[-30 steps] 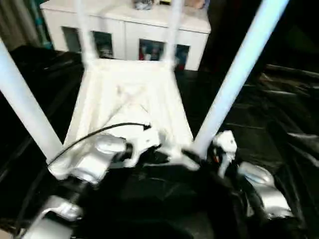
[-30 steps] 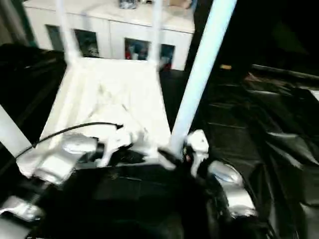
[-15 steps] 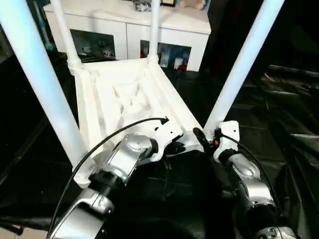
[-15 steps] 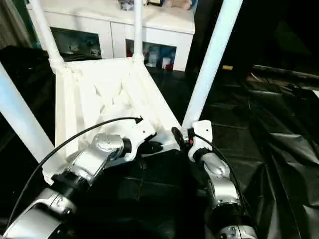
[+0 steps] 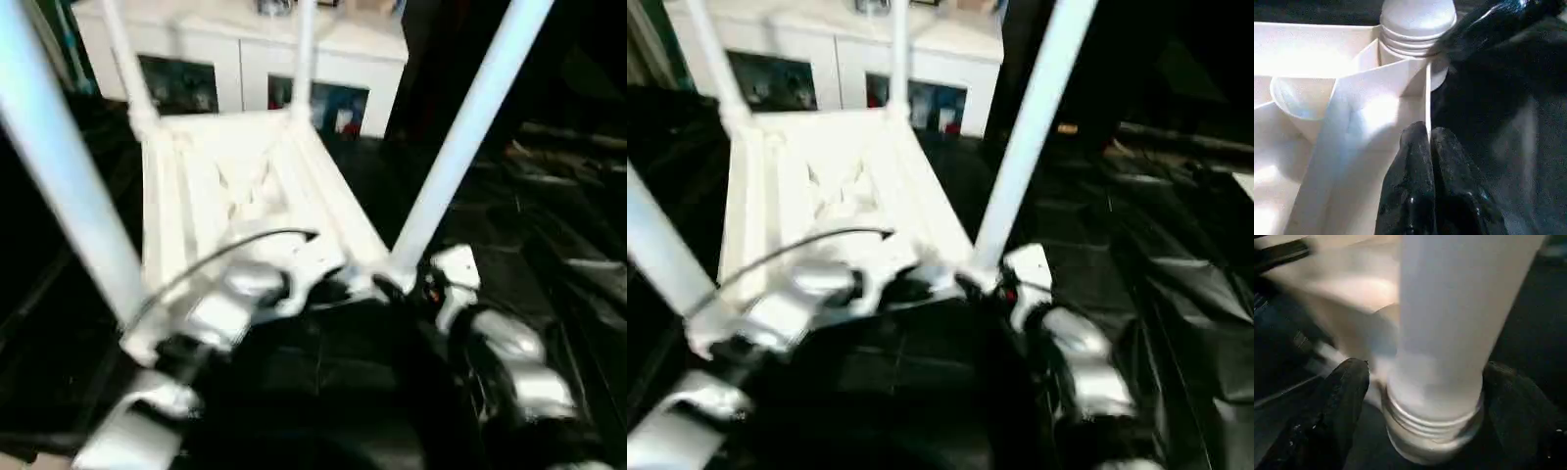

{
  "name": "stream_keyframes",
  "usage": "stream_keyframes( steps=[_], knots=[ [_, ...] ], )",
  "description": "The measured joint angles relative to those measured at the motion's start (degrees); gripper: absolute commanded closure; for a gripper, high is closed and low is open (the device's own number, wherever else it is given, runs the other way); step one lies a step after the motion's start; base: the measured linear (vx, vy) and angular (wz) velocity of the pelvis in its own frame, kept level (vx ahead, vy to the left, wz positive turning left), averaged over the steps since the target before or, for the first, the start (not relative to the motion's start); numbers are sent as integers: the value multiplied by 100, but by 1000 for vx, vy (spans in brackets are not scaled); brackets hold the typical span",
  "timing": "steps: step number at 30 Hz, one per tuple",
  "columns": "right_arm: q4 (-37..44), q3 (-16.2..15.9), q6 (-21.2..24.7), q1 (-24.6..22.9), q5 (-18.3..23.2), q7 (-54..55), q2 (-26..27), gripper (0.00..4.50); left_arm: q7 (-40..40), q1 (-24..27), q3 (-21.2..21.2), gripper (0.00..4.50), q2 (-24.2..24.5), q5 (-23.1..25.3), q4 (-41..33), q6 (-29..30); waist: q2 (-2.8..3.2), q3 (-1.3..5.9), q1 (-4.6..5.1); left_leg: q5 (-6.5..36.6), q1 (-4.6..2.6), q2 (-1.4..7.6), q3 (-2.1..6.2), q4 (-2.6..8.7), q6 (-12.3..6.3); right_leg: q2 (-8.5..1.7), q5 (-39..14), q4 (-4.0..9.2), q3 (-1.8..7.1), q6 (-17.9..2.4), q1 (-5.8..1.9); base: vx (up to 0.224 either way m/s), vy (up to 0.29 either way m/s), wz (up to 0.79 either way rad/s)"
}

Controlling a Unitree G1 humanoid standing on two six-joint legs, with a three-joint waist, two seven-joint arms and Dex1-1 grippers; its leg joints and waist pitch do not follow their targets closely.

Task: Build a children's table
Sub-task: Rotate leg to tighten

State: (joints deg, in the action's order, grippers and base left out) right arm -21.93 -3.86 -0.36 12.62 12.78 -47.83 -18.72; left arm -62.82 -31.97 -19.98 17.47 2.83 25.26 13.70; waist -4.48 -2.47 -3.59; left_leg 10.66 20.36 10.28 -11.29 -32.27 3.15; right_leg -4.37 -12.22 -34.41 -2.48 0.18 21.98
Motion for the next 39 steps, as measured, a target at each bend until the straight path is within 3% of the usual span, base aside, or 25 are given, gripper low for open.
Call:
stream_keyframes(
  steps=[6,9,22,29,35,39],
  knots=[
    [204,-242,61,-18,57,-536,-69,72,-789,140,3,450,366,-232,-291,-119,3,-3,-49,-14,57,-1,-8,-11,-29,-4,0,23,2,-7,30,0,0,0],
    [284,-284,151,-62,77,-651,-141,72,-823,140,-1,450,432,-254,-286,-163,1,-4,-62,-11,59,-4,-13,-13,-34,-7,0,26,5,-7,30,0,0,0],
    [285,-323,231,-93,131,-767,-154,170,-888,140,11,450,472,-300,-250,-180,-1,-6,-86,-12,49,-1,-13,-14,-34,-6,0,12,2,-7,30,0,0,0],
    [234,-259,221,-97,122,-615,-14,177,-827,141,16,450,442,-296,-221,-203,-4,-7,-75,-13,45,1,-13,-21,-34,-6,0,0,4,-7,30,0,0,0],
    [-364,134,142,180,-34,852,690,178,88,-92,101,450,-131,-28,271,10,-5,-9,39,3,-18,-1,-13,-28,-2,-7,-2,-4,12,-1,-11,0,0,0],
    [-678,313,28,367,-247,1811,997,178,844,-331,159,450,-666,132,662,202,4,-9,20,2,-20,-5,-11,-27,-2,-9,-5,3,16,4,-13,0,0,0]
  ],
)
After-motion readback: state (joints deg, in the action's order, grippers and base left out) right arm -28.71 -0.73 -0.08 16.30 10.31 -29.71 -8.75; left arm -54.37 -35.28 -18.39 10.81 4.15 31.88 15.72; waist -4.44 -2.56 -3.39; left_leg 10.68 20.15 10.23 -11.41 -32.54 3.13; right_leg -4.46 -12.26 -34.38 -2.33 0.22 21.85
